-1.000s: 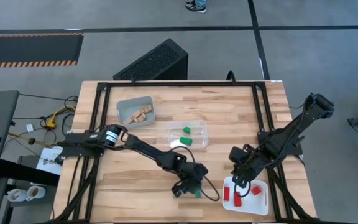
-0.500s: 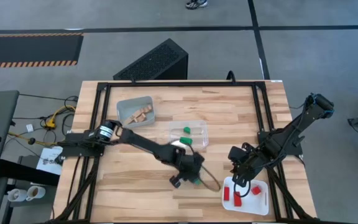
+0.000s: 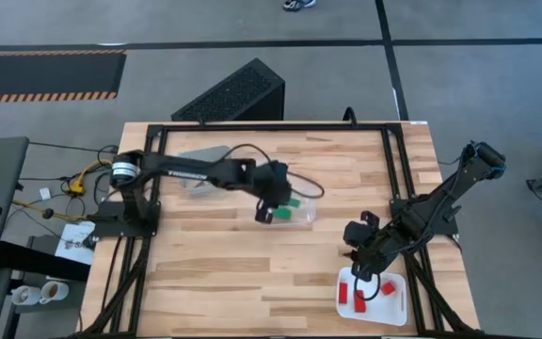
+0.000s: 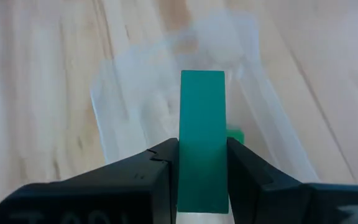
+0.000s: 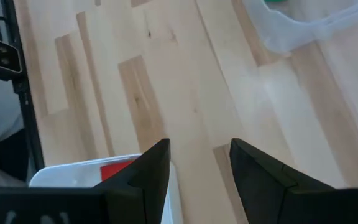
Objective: Sort & place blocks by color
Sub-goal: Put the green block into the transparent bin, then return to Home Position
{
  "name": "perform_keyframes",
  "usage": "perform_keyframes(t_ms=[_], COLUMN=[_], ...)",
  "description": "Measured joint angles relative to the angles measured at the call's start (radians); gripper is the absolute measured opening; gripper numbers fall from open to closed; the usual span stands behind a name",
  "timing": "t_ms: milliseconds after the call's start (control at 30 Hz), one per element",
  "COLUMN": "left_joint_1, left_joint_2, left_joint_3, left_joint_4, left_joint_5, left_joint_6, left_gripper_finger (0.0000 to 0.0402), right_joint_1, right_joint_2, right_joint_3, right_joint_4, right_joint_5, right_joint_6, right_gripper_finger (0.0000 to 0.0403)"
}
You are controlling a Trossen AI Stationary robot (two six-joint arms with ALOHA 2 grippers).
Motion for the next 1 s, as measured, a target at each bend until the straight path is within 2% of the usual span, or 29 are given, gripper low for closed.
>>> perform_keyframes(t_ms=[133,167,367,433,500,633,800,900,1000], left_joint_1=[0.027,0.023,0.003,0.003,0.002,0.001,0.003,0.006,0.006], left_joint_2=[0.023,0.030,0.029,0.019,0.004,-0.068,-0.273,-0.449,-0.651], left_joint_3=[0.001,0.001,0.007,0.014,0.015,0.015,-0.013,-0.114,-0.301], left_joint_4=[-0.015,-0.021,-0.033,-0.036,-0.038,-0.111,-0.128,-0.065,0.096], left_joint_5=[0.103,0.104,-0.058,-0.062,-0.067,-0.096,-0.100,-0.097,-0.095], left_joint_6=[-0.049,-0.062,-0.077,-0.093,-0.096,-0.102,-0.122,-0.152,-0.215], left_gripper_finger=[0.0066,0.0080,0.0240,0.0273,0.0288,0.0276,0.0210,0.0162,0.0117], right_joint_1=[-0.001,-0.005,-0.046,-0.076,-0.108,-0.175,-0.257,-0.316,-0.386], right_joint_2=[0.000,0.000,0.000,0.000,0.000,-0.021,-0.154,-0.288,-0.448], right_joint_3=[0.000,0.000,0.000,0.000,0.000,0.000,-0.009,-0.055,-0.157], right_joint_4=[-0.008,-0.012,-0.001,0.000,0.001,0.040,0.239,0.352,0.453], right_joint_5=[0.006,0.009,0.036,0.032,0.023,0.013,0.100,0.128,0.133], right_joint_6=[-0.017,-0.022,-0.055,-0.060,-0.083,-0.220,-0.495,-0.639,-0.709], right_gripper_finger=[0.0188,0.0188,0.0188,0.0188,0.0188,0.0183,0.0155,0.0131,0.0104])
